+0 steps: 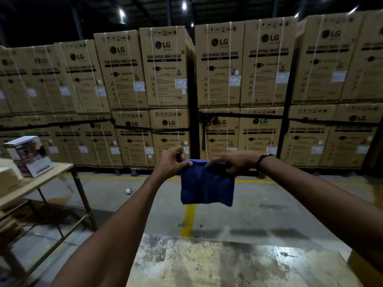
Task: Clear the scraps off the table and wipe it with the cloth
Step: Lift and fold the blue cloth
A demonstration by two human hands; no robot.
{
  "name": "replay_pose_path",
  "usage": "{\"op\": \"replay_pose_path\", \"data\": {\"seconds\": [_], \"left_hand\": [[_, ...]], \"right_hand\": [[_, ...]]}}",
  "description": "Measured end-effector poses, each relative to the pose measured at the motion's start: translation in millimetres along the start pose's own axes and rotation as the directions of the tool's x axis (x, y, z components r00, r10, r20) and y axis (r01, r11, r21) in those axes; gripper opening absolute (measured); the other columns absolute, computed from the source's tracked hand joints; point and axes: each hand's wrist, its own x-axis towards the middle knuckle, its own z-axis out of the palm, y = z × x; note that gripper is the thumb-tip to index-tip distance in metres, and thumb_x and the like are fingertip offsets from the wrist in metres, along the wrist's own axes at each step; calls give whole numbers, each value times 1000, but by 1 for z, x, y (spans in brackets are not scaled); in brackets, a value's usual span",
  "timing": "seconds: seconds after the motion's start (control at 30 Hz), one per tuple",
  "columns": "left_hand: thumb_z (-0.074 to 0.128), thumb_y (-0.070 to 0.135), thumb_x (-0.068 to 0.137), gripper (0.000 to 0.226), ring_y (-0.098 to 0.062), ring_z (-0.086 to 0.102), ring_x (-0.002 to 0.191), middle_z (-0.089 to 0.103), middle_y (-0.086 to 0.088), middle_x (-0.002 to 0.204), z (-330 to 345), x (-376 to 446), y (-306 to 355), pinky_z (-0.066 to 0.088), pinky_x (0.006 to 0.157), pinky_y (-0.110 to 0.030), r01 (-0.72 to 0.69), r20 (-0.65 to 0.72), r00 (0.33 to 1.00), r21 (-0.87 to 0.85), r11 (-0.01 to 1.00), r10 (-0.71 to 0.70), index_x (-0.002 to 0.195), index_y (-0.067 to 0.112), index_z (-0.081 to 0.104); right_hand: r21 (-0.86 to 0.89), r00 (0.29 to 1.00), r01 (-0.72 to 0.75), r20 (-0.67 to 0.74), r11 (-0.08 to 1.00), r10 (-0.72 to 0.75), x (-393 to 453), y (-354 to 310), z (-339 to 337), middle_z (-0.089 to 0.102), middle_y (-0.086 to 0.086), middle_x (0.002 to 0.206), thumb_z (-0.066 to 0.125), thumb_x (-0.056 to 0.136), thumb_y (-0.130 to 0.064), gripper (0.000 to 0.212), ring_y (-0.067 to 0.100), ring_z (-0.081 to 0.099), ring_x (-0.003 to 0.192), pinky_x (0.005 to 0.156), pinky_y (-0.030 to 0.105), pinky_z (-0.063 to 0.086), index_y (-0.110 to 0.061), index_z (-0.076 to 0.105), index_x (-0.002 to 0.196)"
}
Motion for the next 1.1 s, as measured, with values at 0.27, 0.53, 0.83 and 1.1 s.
{"op": "replay_pose_path", "data": {"seconds": [0.27, 0.53, 0.83, 1.1], "left_hand": [[75, 16, 94, 10, -12, 65, 108, 61, 3, 123, -2, 15, 39, 61, 89, -31, -228, 242, 949, 78, 971, 203, 98, 24, 78], [70, 7, 91, 29, -8, 60, 117, 53, 7, 138, -6, 29, 72, 57, 96, -24, -289, 360, 899, 60, 955, 250, 118, 15, 73], [67, 20, 99, 20, -12, 61, 104, 66, 0, 117, 0, 27, 90, 51, 83, -29, -335, 285, 920, 212, 918, 270, 118, 23, 68], [69, 24, 98, 8, -14, 64, 92, 68, 1, 102, 3, 25, 93, 57, 75, -37, -356, 156, 930, 169, 919, 332, 105, 21, 67]], "right_hand": [[169, 993, -48, -98, 984, 65, 9, 3, -13, 51, 3, 141, 57, 99, -7, 64, 21, 57, 112, 87, 34, 53, -39, 45, 153], [452, 894, 44, -415, 891, 167, 8, 10, -18, 66, -5, 108, 73, 96, -17, 47, 7, 66, 96, 74, 22, 52, -33, 55, 136], [752, 855, 231, -460, 617, 241, -8, 8, -18, 74, 9, 110, 70, 96, -9, 44, 6, 74, 93, 72, 19, 58, -23, 55, 134], [790, 846, 251, -460, 560, 270, -14, -1, -17, 75, 7, 113, 68, 98, -15, 40, 15, 74, 106, 84, 33, 60, -27, 54, 134]]}}
